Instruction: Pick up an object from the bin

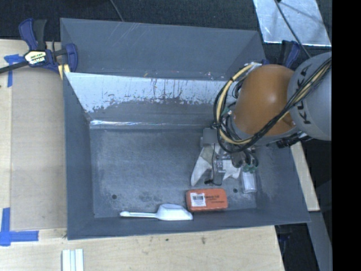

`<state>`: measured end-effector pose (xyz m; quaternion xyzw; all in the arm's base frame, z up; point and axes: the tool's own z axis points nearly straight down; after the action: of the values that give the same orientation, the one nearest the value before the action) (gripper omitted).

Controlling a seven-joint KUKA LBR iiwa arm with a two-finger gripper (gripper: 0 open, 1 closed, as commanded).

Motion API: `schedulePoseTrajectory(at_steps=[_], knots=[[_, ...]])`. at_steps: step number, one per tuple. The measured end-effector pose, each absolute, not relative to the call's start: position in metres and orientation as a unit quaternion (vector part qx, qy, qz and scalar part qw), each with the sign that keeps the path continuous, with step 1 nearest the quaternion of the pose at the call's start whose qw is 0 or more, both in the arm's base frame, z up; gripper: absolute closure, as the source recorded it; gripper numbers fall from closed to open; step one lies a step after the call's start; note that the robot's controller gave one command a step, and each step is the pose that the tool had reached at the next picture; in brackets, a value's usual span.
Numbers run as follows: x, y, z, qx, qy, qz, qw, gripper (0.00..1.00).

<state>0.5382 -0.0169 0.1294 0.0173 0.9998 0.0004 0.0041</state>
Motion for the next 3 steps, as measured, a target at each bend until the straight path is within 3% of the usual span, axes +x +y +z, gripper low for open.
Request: schedulePoseTrajectory(at_steps=[1, 2, 3], knots=[[0.545, -0.025, 0.095, -0.015, 1.000, -0.001, 0.000, 0.00], [0.530, -0.021, 0.090, 0.038, 0.999, 0.000, 0.003, 1.00], [0.529, -0.021, 0.089, 0.038, 0.999, 0.000, 0.001, 0.00]])
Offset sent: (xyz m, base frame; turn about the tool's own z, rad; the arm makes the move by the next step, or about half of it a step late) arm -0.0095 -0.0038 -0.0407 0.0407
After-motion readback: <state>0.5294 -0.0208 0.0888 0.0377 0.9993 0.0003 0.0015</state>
